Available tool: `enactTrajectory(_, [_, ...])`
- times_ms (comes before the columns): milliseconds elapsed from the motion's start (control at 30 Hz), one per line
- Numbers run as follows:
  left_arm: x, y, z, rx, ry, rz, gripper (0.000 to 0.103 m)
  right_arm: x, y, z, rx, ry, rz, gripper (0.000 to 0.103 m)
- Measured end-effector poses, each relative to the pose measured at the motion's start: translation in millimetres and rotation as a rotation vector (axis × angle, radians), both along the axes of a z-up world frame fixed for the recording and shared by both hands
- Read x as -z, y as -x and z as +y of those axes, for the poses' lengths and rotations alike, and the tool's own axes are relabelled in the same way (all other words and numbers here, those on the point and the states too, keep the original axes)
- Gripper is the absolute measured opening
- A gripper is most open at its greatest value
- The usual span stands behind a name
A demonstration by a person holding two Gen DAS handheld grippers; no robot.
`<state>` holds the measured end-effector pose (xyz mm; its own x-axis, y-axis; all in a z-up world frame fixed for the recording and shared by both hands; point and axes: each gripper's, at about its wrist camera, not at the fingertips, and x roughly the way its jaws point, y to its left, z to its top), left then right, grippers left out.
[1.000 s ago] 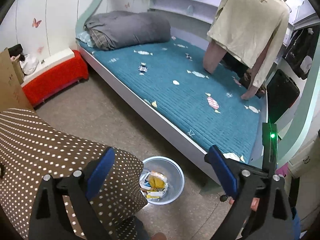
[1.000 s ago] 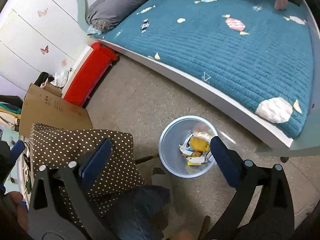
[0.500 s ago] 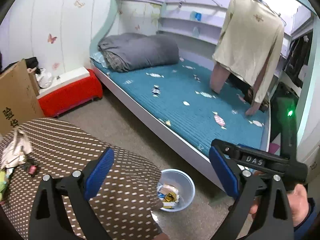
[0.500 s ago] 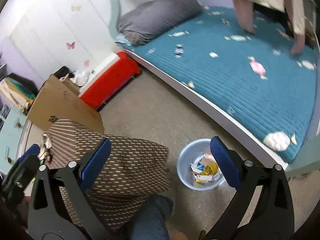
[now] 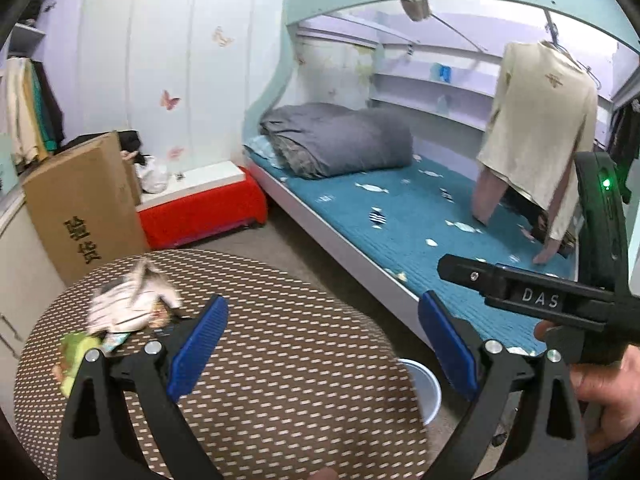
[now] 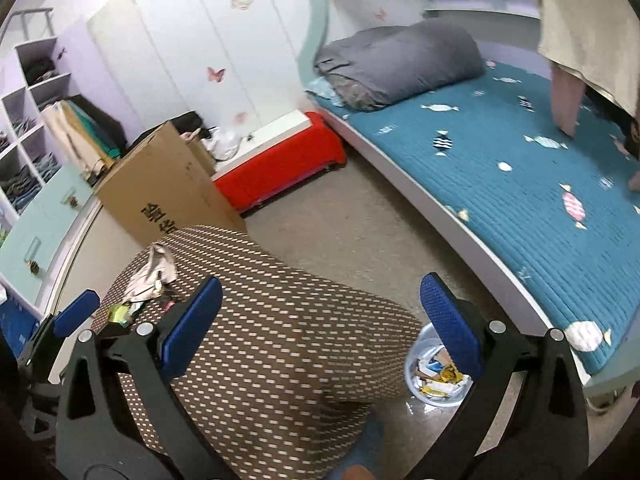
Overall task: Collect trash
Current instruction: 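Move both empty tools back over the table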
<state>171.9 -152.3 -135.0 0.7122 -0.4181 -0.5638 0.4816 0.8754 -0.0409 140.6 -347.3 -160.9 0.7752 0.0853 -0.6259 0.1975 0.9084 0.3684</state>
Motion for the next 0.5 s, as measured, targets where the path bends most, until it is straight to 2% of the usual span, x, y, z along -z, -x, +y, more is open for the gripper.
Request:
enactTrajectory(267, [0,-7,81,-0.135,-0.025,-0.033,0.095,-4,-28,63,-0.122,0.042,0.008,0.097])
enactTrajectory(500, [22,-20,163,-0.273,-0.05,0.005,0.095,6,-54,109,-0.231,0.081,0.029,0.097])
